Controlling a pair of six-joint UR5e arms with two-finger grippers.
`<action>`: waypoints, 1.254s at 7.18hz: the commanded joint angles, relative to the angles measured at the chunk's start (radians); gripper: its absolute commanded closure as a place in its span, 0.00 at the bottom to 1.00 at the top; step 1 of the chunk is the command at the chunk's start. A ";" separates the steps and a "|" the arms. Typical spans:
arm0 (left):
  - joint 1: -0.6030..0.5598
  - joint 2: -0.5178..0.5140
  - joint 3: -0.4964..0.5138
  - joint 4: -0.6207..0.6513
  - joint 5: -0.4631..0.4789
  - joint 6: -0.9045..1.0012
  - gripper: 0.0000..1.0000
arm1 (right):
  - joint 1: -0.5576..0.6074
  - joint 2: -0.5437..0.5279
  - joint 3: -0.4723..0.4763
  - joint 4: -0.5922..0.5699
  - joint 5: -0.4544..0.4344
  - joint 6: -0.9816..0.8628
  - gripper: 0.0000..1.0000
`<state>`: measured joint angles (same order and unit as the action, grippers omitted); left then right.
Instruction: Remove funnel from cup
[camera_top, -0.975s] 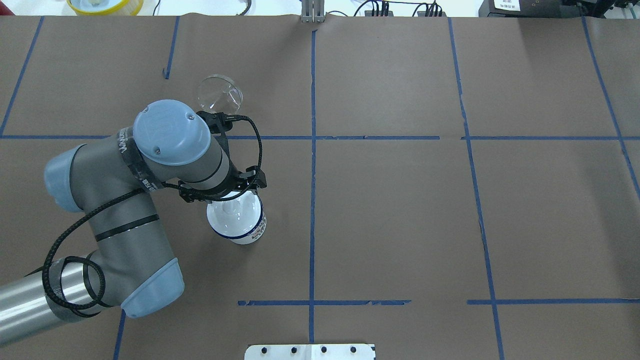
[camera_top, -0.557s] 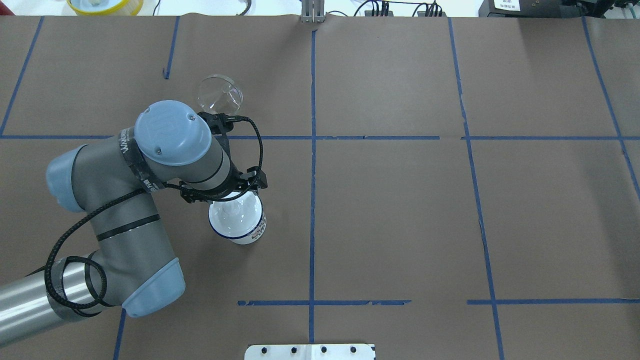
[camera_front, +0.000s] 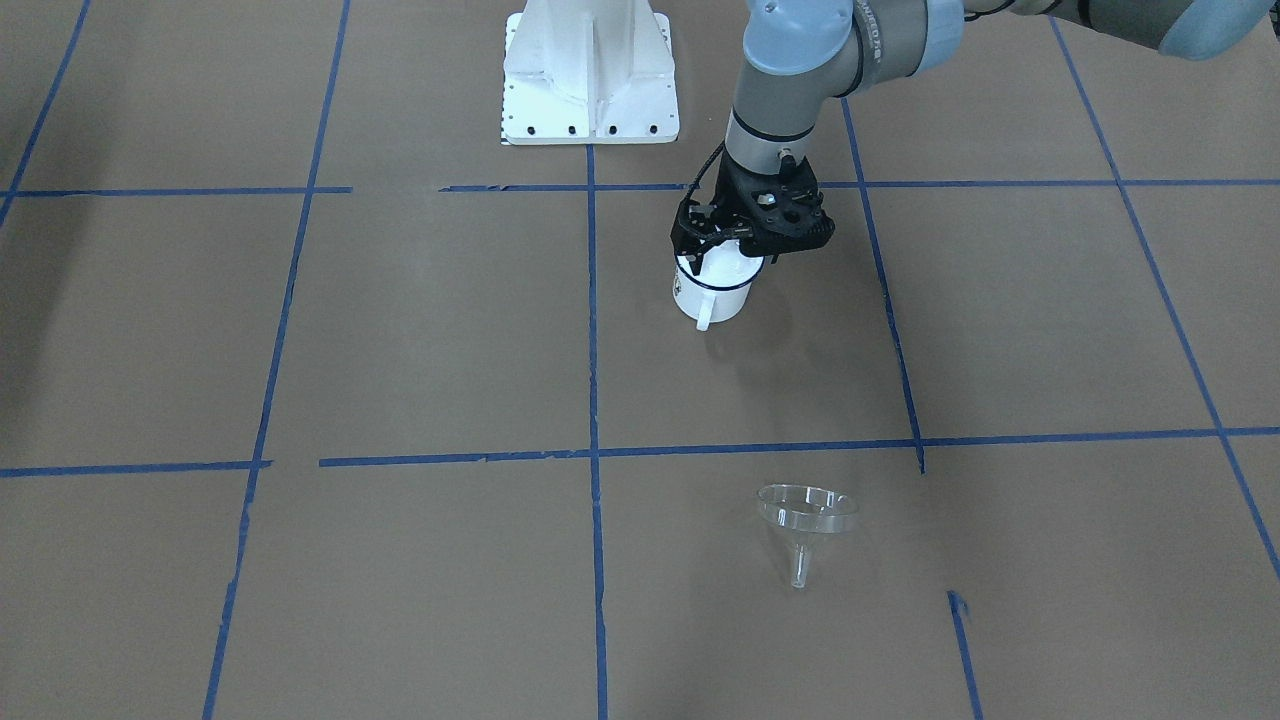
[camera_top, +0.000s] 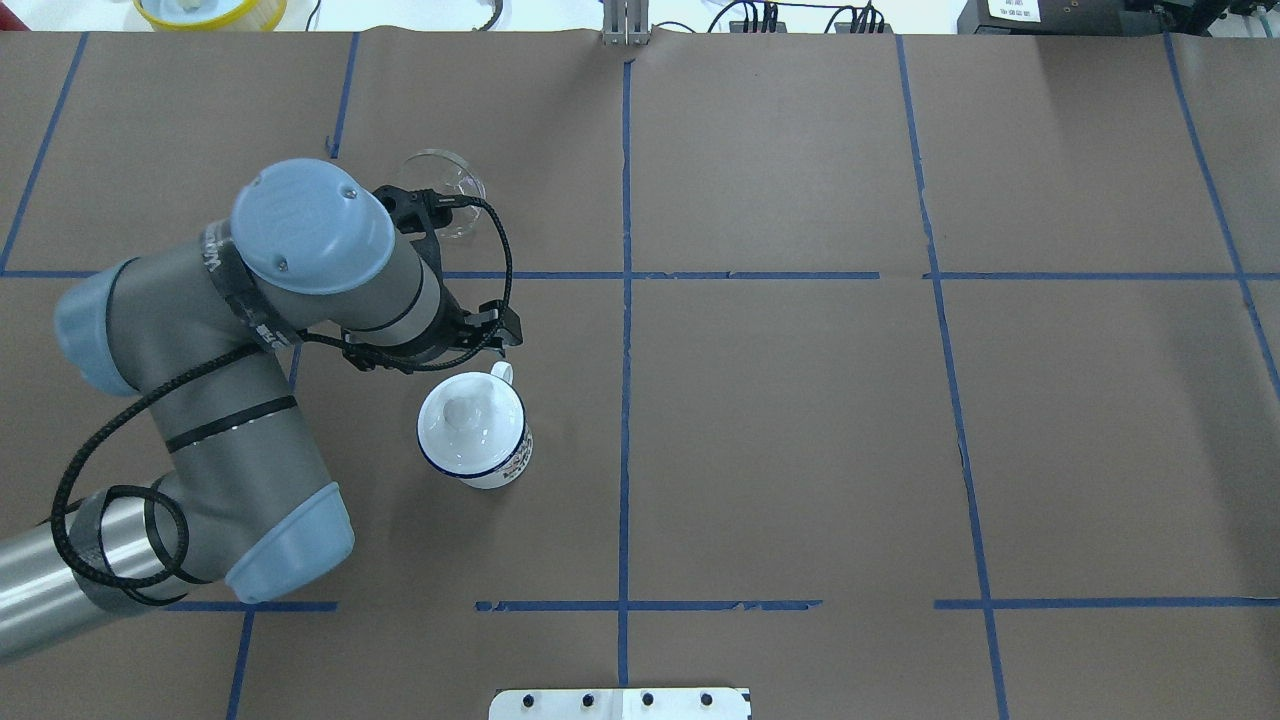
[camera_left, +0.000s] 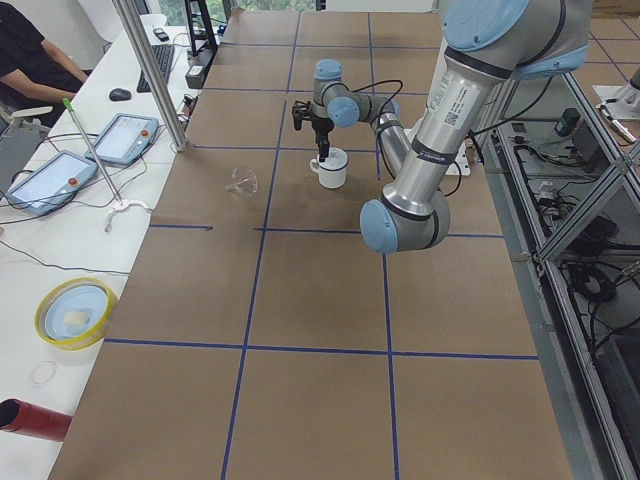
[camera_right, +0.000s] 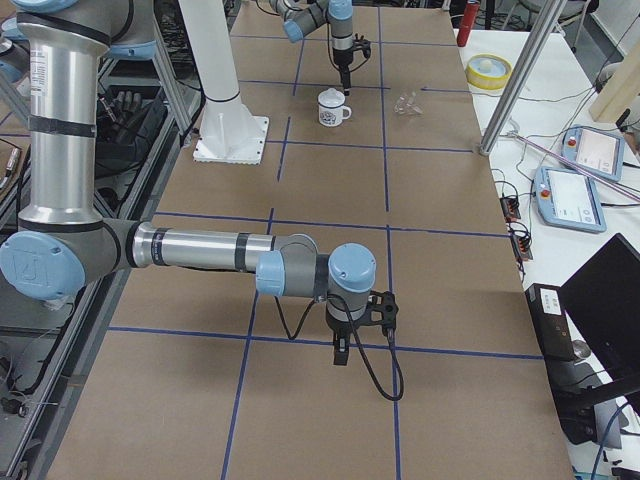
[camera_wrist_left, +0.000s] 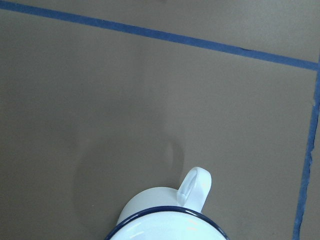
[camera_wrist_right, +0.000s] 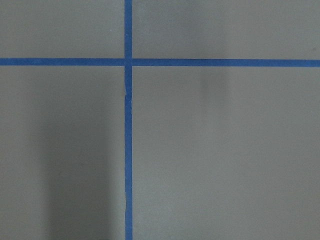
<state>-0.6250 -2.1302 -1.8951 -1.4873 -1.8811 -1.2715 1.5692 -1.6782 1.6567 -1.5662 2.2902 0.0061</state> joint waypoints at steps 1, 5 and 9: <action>-0.149 0.004 -0.002 -0.016 -0.003 0.238 0.00 | 0.000 0.000 0.000 0.000 0.000 0.000 0.00; -0.525 0.156 0.069 -0.088 -0.243 0.657 0.00 | 0.000 0.000 0.000 0.000 0.000 0.000 0.00; -0.813 0.373 0.199 -0.082 -0.444 1.132 0.00 | 0.000 0.000 0.000 0.000 0.000 0.000 0.00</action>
<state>-1.3511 -1.8157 -1.7656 -1.5652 -2.2484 -0.3248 1.5693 -1.6782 1.6564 -1.5662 2.2902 0.0061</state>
